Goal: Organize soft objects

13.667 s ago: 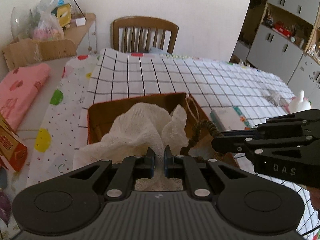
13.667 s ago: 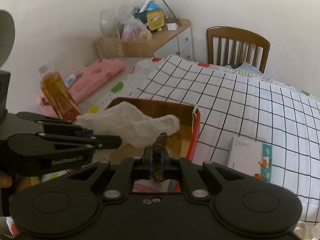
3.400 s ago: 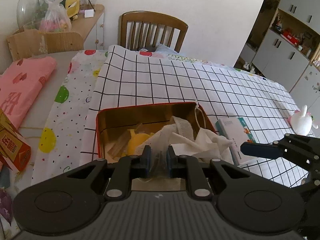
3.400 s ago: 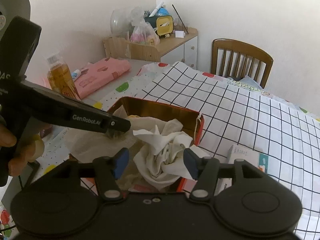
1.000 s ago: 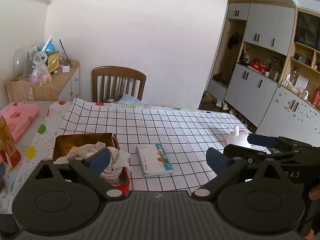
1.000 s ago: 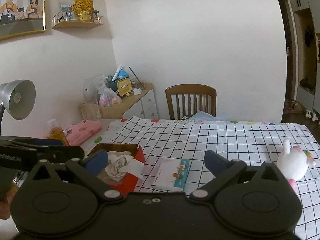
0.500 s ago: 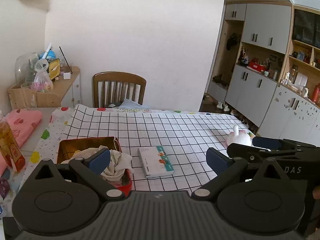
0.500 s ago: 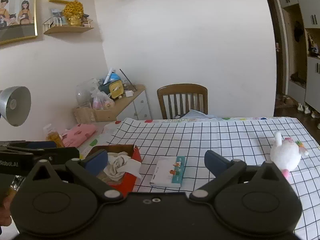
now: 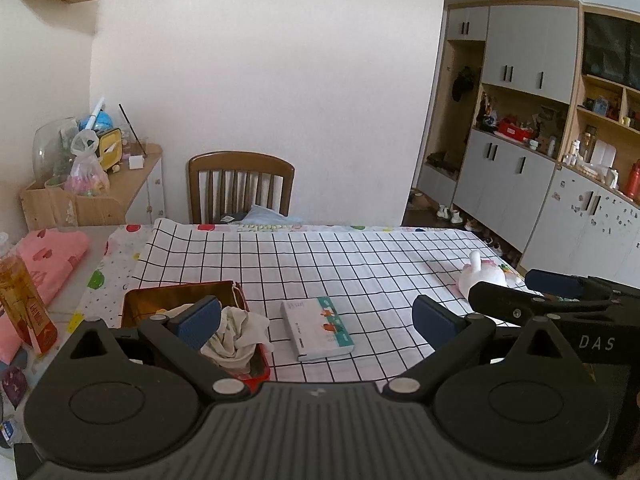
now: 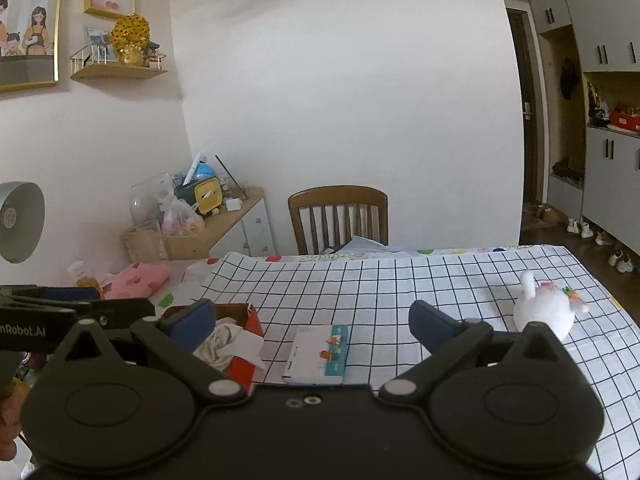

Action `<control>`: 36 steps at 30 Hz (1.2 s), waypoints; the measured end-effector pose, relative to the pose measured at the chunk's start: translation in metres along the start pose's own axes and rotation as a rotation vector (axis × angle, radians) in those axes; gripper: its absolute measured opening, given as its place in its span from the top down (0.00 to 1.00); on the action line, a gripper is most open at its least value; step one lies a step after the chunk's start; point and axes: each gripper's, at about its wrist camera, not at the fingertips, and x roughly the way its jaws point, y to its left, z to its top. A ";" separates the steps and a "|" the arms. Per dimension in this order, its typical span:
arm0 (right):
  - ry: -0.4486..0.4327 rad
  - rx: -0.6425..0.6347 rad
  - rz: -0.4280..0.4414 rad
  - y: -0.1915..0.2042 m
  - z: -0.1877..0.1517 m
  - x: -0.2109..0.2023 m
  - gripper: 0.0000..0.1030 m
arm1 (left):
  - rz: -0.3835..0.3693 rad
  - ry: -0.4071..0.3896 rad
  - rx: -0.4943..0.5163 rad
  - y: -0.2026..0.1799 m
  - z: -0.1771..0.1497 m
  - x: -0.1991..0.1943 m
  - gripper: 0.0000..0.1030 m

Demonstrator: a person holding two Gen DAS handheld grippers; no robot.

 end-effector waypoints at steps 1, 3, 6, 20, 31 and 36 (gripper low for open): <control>0.001 0.000 0.002 0.000 0.000 0.000 0.00 | -0.002 0.001 0.007 -0.001 0.000 0.000 0.00; 0.003 -0.004 0.002 0.001 0.000 0.001 0.00 | -0.005 0.001 0.021 -0.001 0.000 0.002 0.00; 0.009 -0.005 0.001 0.002 0.000 0.002 0.00 | -0.020 0.003 0.023 -0.001 0.000 0.003 0.00; 0.011 0.000 -0.001 -0.001 0.000 0.002 0.00 | -0.045 -0.007 0.008 0.004 0.000 0.007 0.00; 0.007 -0.011 0.006 0.001 0.000 0.002 0.00 | -0.002 -0.011 -0.012 0.008 -0.001 0.007 0.00; 0.007 -0.019 0.005 0.002 0.000 0.003 0.00 | 0.002 -0.017 0.010 0.005 -0.001 0.005 0.00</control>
